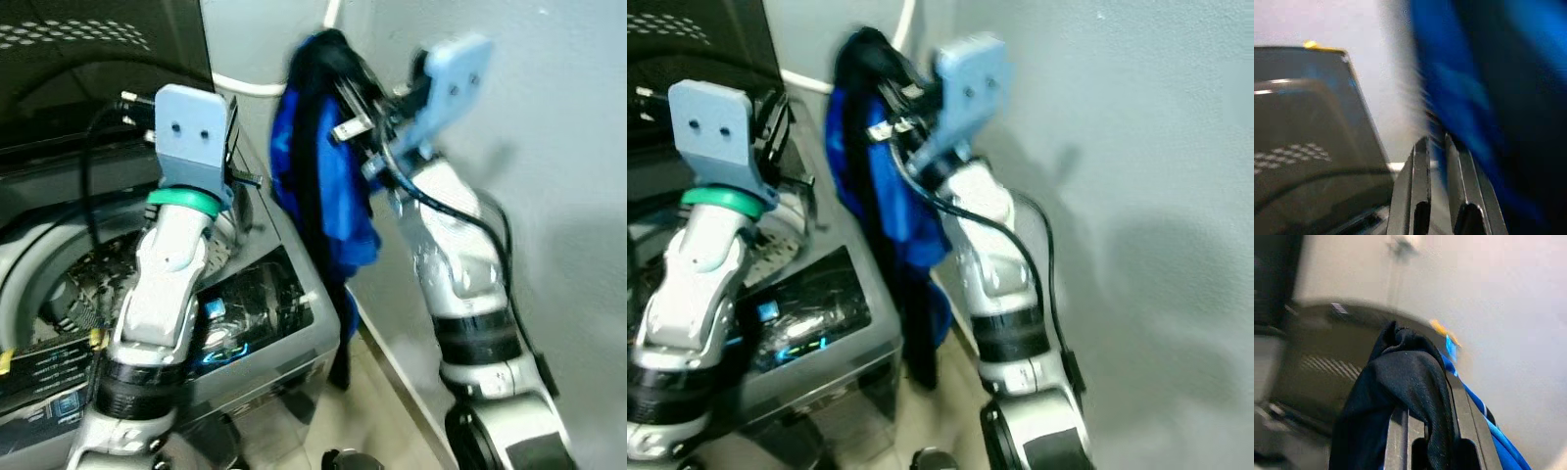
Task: Clothes washing
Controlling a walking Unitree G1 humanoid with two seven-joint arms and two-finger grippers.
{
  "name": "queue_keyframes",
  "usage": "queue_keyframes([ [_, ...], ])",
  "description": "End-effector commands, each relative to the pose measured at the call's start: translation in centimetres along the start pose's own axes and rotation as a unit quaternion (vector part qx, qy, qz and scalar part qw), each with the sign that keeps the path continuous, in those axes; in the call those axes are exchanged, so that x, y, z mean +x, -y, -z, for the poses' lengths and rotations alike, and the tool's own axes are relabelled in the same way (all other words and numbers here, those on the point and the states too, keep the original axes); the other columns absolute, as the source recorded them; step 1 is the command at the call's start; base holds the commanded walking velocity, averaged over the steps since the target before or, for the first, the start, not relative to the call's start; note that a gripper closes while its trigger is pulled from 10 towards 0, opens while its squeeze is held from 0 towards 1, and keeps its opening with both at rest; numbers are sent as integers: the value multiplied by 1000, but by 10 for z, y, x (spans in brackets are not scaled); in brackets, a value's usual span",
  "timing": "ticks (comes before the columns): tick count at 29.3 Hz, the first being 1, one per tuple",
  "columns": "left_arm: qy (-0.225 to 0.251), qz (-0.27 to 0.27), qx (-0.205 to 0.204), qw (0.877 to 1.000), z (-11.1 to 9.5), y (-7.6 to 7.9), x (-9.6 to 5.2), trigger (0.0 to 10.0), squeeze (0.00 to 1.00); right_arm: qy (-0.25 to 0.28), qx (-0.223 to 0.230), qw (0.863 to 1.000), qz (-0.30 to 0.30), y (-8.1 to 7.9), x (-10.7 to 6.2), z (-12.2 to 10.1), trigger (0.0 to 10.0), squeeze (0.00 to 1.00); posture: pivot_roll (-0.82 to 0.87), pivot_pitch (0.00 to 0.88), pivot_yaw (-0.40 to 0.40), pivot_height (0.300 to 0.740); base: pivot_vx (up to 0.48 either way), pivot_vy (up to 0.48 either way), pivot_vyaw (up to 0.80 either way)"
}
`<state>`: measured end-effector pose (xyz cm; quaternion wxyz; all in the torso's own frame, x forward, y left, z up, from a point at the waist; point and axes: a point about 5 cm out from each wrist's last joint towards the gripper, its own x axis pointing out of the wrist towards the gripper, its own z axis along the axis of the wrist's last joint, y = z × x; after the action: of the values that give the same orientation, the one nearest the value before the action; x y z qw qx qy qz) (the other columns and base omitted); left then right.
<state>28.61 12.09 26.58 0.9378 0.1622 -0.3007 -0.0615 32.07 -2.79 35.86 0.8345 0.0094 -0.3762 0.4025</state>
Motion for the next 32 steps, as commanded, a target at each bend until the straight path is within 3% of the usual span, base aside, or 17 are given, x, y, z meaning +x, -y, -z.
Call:
queue_keyframes([
  [1, -4, 30, -56, 998, -11, 9, -9, 10000, 0, 45, 12, 999, -28, -6, 18, -15, 10000, 0, 51, 0, -49, 740, 0, 0, 0],
  [3, -6, 32, -73, 997, -15, 7, -11, 10000, 0, 54, 17, 998, -30, -6, 22, -19, 10000, 0, 61, 0, -54, 740, 0, 0, 0],
  [6, -4, -34, -26, 999, -14, -21, -1, 10000, 0, 48, 35, 998, 13, 1, 13, -12, 10000, 0, 62, 0, -42, 740, 0, 0, 0],
  [15, -4, -46, -31, 998, -12, -25, 8, 10000, 0, 26, 45, 997, 62, 11, -4, 0, 10000, 0, 47, 0, -32, 740, 0, 0, 0],
  [21, 0, -50, -36, 998, -14, -25, 14, 10000, 0, -4, 40, 991, 128, 34, -31, 13, 10000, 0, 31, 0, -20, 740, 0, 0, 0],
  [26, -4, -50, -25, 998, -14, -26, 14, 10000, 0, -6, 38, 990, 136, 37, -34, 15, 10000, 0, 36, 0, -22, 740, 0, 0, 0],
  [32, -8, -49, -4, 999, -13, -25, 17, 10000, 0, -5, 37, 990, 139, 36, -33, 15, 10000, 0, 36, 0, -22, 740, 0, -446, 0],
])
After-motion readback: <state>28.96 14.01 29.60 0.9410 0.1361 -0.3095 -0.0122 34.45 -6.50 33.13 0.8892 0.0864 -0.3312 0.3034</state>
